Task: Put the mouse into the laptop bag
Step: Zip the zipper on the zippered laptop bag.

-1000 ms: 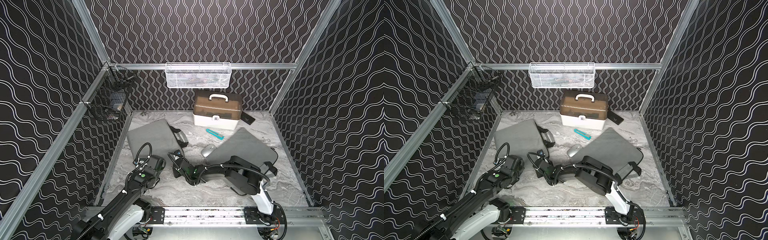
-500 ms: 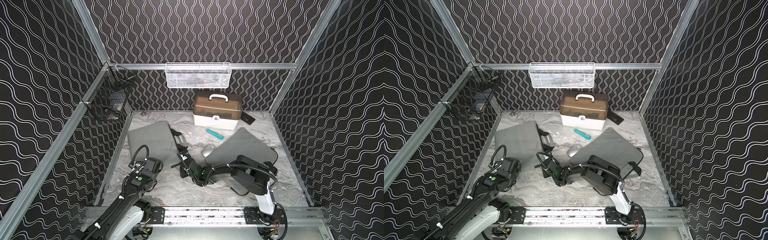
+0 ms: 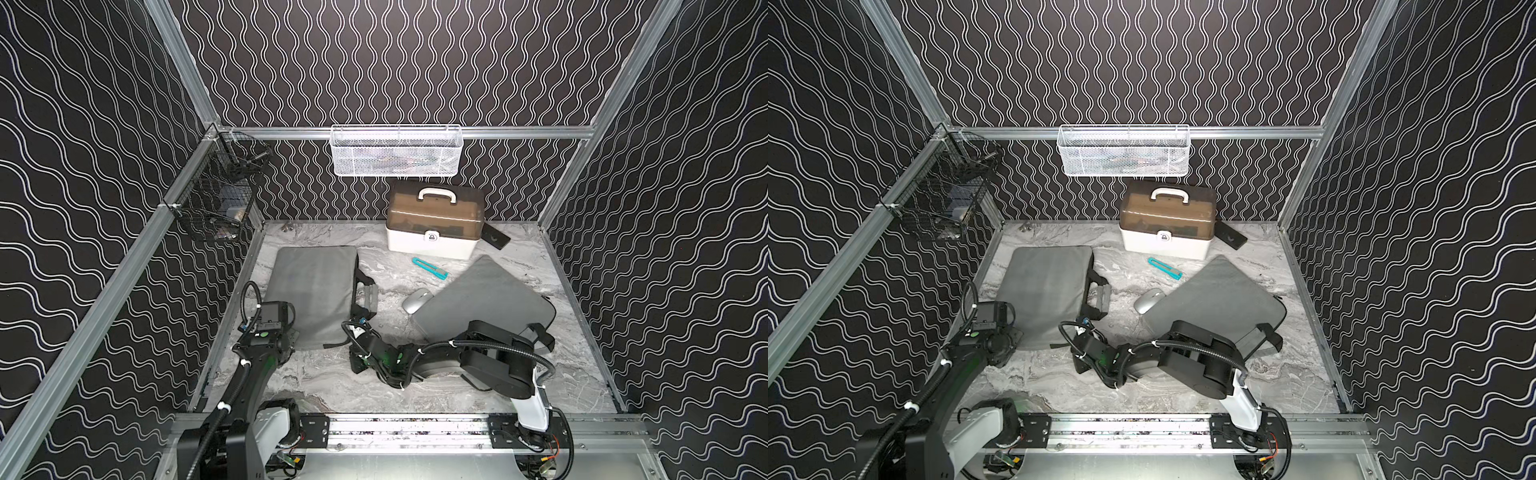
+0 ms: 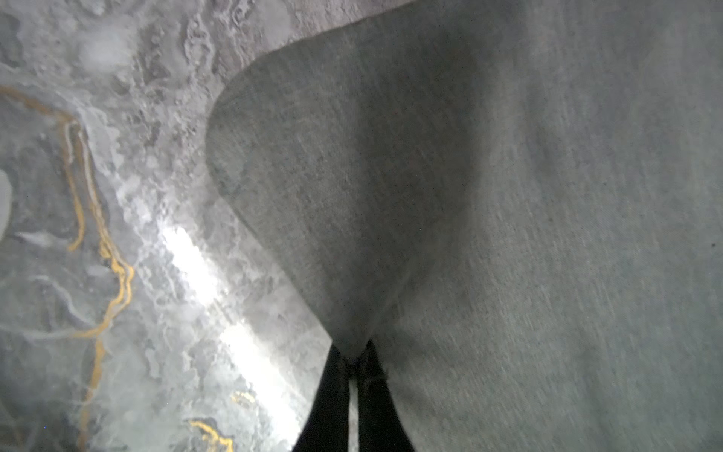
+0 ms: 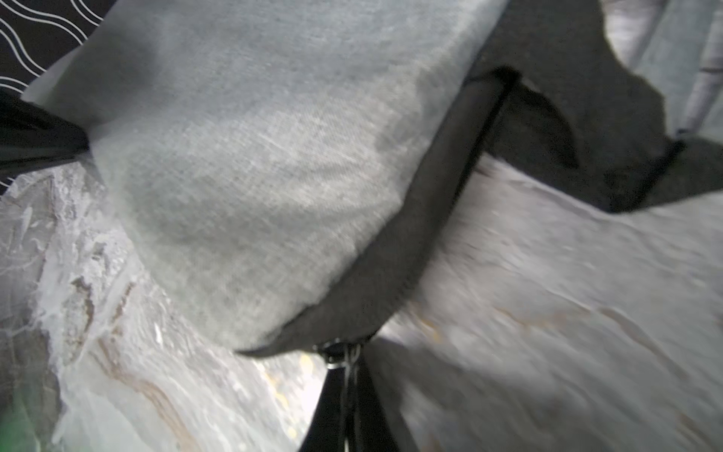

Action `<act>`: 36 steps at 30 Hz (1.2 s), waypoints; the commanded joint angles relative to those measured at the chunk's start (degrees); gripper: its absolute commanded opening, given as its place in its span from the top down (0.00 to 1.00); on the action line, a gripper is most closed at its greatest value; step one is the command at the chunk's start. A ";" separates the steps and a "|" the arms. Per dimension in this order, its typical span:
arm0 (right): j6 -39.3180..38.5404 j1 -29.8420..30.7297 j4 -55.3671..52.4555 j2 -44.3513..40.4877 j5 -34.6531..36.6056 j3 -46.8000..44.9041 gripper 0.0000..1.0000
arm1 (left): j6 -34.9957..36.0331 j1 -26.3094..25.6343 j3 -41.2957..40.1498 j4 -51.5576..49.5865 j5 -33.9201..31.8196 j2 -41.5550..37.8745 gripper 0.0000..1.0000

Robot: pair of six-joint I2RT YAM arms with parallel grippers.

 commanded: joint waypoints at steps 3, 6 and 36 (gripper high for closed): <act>-1.23 0.17 -9.59 5.29 -3.09 7.00 1.00 | 4.55 5.02 1.45 1.56 0.89 2.14 0.93; -3.15 -0.20 -9.45 8.18 -5.98 10.74 1.00 | 5.28 6.81 1.85 0.72 2.63 1.96 0.77; -16.17 2.58 -10.97 9.37 -9.19 16.02 1.00 | 2.42 7.37 -10.04 3.08 31.45 -8.27 0.64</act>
